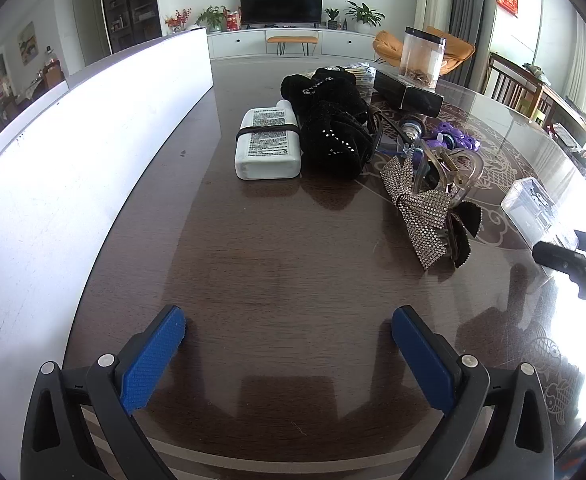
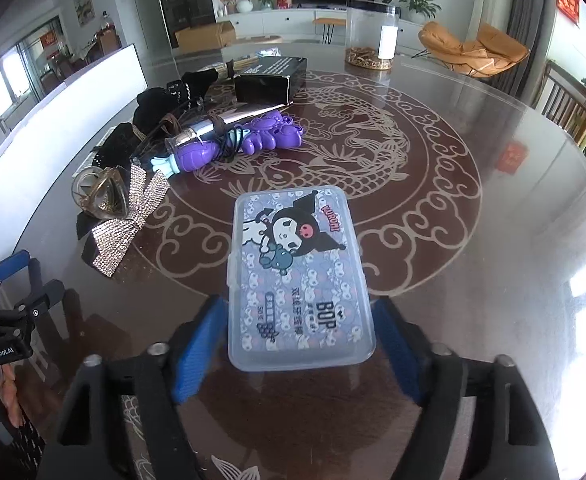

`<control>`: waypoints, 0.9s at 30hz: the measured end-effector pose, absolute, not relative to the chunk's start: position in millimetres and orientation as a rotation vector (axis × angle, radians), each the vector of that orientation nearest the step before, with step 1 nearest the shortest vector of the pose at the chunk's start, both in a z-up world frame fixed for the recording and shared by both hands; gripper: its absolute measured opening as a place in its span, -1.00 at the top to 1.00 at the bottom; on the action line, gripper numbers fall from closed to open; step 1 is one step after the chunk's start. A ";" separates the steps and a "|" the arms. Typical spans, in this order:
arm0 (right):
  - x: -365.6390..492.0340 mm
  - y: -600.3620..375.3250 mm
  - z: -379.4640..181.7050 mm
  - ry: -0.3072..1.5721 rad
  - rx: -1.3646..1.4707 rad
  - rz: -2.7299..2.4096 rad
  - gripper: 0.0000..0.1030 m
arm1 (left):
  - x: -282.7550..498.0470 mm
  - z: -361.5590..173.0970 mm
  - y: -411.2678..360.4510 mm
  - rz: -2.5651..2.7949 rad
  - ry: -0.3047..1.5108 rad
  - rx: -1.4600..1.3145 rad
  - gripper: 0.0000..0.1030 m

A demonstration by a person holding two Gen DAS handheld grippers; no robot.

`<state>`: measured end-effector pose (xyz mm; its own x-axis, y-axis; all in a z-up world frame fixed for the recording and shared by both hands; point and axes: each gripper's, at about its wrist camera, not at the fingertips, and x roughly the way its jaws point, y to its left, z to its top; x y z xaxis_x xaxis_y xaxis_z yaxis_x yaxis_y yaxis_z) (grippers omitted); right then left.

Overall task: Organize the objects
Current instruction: 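Grasp the rhinestone bow clip with the left tool while the right tool grasps the cartoon plastic box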

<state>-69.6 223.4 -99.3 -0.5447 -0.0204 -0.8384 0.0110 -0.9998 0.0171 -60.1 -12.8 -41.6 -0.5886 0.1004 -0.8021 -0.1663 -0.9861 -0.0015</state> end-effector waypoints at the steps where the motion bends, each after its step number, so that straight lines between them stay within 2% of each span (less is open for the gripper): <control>1: -69.2 220.5 -100.6 -0.009 1.479 -2.748 -0.65 | -60.4 -41.5 -12.8 2.672 0.110 -1.342 -1.00; 4: -68.5 209.8 -105.4 0.039 1.473 -2.741 -0.67 | -60.5 -41.6 -12.6 2.672 0.110 -1.342 -1.00; 7: -66.4 204.1 -107.9 0.084 1.456 -2.755 -0.80 | -60.7 -41.7 -12.5 2.671 0.110 -1.342 -1.00; 13: -67.0 210.2 -111.6 0.044 1.451 -2.767 -0.96 | -59.3 -41.8 -12.9 2.654 0.120 -1.349 -1.00; 19: -65.9 209.8 -112.0 0.040 1.446 -2.770 -1.00 | -43.2 -42.3 -14.3 2.583 0.166 -1.315 -1.00; 21: -65.9 210.0 -112.3 0.038 1.442 -2.772 -1.00 | -38.7 -40.7 -9.5 2.539 0.132 -1.277 -1.00; 23: -65.9 210.1 -112.2 0.037 1.440 -2.773 -1.00 | -39.1 -36.2 0.8 2.504 0.085 -1.235 -1.00; 27: -65.8 210.5 -111.8 0.037 1.440 -2.771 -1.00 | -55.4 -20.2 38.8 2.528 0.129 -1.138 -1.00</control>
